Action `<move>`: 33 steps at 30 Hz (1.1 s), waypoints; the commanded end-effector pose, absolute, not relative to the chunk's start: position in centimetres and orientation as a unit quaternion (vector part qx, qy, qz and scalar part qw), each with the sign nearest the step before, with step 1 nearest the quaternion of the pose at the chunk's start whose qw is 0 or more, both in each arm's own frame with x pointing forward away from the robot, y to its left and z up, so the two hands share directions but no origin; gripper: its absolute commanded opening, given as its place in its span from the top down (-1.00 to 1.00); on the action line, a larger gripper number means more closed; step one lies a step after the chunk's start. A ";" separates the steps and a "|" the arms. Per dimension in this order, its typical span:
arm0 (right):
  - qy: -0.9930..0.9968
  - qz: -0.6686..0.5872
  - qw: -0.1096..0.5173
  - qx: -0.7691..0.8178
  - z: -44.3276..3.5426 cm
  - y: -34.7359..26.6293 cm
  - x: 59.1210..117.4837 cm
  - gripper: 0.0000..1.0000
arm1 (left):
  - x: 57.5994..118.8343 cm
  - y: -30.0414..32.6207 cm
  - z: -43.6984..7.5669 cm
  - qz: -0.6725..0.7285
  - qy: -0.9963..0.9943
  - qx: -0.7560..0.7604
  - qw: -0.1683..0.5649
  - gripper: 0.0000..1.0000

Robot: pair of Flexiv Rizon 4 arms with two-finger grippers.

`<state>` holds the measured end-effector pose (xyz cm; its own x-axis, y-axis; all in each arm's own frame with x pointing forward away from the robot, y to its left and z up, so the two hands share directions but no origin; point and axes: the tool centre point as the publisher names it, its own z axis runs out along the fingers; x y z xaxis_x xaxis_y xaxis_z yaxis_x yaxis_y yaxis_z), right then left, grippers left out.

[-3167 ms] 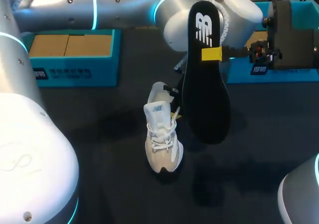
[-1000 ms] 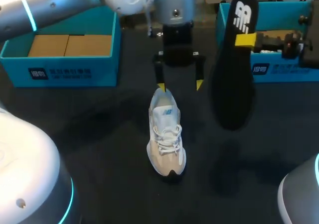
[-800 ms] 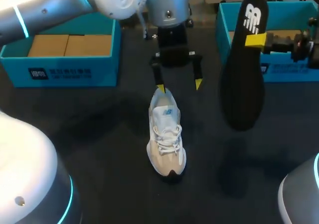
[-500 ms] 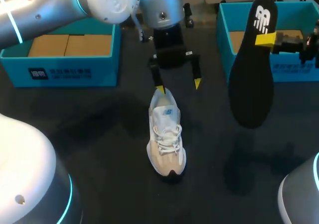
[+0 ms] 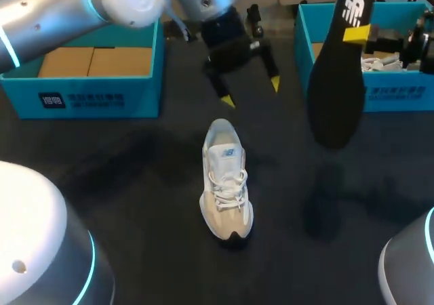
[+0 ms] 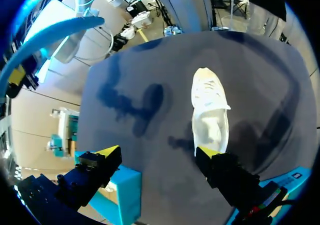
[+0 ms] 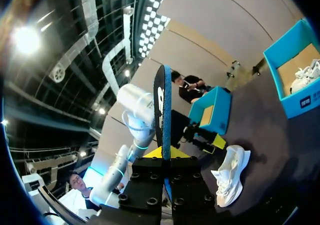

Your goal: Take the shoe out of the shoebox, open the shoe tongue, remove and reinsert the insole, then place the shoe into the shoebox

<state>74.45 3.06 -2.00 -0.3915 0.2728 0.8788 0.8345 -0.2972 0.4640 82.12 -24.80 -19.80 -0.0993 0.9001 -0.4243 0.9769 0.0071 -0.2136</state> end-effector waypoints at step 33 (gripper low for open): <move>-0.531 -0.568 0.312 -0.546 -2.6 4.7 84.6 1.00 | 83.0 -22.3 -11.0 -0.433 0.568 0.573 0.402 -1.00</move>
<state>84.45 4.59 -2.60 -0.2116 0.2230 0.9516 0.9331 -0.2437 0.2646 83.74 -22.38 -10.98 -0.0219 0.4573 -0.8891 0.9979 -0.0437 -0.0470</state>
